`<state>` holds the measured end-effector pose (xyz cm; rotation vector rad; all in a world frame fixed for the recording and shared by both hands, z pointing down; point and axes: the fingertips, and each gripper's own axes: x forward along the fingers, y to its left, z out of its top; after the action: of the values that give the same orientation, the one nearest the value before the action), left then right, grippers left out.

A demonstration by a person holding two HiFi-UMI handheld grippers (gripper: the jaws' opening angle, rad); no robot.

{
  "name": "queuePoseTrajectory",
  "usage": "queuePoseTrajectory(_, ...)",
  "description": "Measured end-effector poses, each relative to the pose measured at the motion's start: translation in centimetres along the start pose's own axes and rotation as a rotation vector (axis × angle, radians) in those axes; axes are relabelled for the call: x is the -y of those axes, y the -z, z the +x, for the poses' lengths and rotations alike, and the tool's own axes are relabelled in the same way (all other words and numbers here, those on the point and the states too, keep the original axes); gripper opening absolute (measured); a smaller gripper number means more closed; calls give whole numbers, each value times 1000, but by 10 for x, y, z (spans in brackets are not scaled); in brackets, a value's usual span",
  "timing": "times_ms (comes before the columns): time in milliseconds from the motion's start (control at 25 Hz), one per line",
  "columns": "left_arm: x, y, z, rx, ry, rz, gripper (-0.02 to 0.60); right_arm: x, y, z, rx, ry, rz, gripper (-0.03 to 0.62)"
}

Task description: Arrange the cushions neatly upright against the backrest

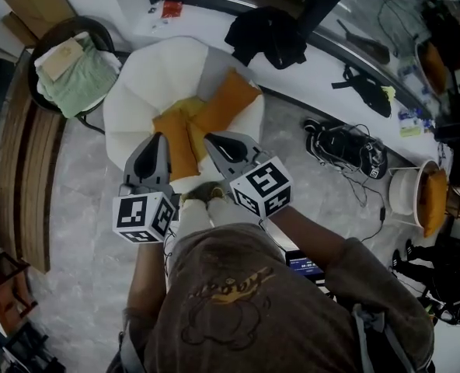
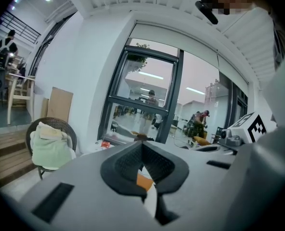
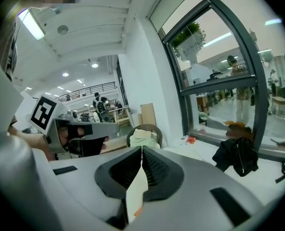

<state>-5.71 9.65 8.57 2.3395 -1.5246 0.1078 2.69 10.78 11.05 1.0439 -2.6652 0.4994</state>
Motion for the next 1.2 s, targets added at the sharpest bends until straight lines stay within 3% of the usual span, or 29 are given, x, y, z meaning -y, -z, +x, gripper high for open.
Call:
queuePoseTrajectory(640,-76,4,58,-51,9,15,5,21,3,86,-14,18,34,21)
queuePoseTrajectory(1200,-128,69,111,-110,8,-9,5,68,42,145,-11,61,51,21)
